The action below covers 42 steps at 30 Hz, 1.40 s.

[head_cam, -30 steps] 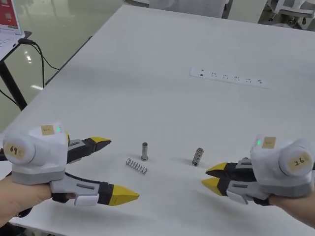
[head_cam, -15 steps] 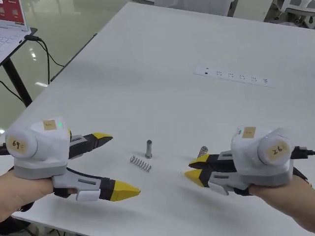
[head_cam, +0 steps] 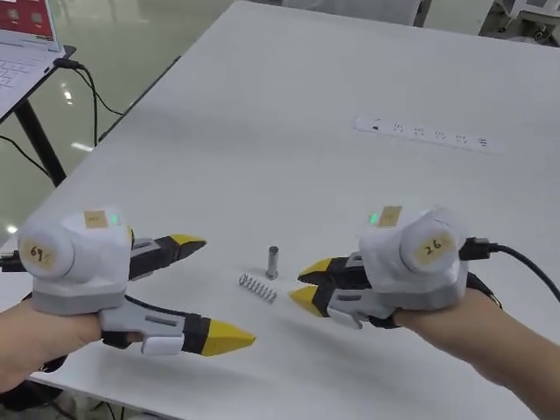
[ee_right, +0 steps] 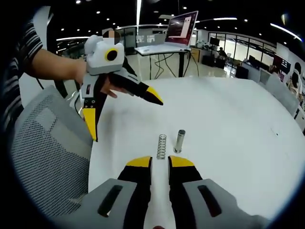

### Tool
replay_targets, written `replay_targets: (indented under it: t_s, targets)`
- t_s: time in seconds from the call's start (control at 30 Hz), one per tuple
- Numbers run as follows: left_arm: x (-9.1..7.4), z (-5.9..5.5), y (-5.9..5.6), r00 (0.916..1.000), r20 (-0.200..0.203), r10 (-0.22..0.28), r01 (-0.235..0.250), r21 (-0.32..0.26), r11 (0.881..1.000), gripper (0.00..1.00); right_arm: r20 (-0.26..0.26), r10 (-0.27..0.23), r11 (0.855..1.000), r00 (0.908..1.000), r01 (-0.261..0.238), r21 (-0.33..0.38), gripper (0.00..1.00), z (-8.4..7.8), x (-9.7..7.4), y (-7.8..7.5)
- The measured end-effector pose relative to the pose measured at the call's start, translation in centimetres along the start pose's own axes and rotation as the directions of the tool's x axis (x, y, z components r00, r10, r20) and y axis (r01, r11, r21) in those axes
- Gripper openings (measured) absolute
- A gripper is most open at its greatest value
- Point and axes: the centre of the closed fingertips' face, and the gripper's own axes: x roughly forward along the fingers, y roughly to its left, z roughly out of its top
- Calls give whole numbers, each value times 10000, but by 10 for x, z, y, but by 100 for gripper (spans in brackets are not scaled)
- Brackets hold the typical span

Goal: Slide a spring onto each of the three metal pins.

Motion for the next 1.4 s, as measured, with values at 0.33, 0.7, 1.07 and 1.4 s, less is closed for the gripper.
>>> replay_targets:
  t_s: [0.33,0.7,1.07,1.4]
  targets:
    - [-2,3,1,10000,16,-7,7,96,10000,93,-226,-102,9999,9997,103,31,11,6,25,-3]
    - [-8,-2,1,10000,-42,45,-45,-5,10000,92,-823,-131,9999,9965,131,-11,11,-10,45,-2]
    - [-13,-6,2,9999,-49,125,-125,-122,9998,92,-1267,-255,9994,9916,225,-257,10,-24,59,-3]
    - [-12,-7,-1,9999,-113,46,-47,-117,9999,91,-902,-133,9995,9958,106,-301,8,-18,51,-1]
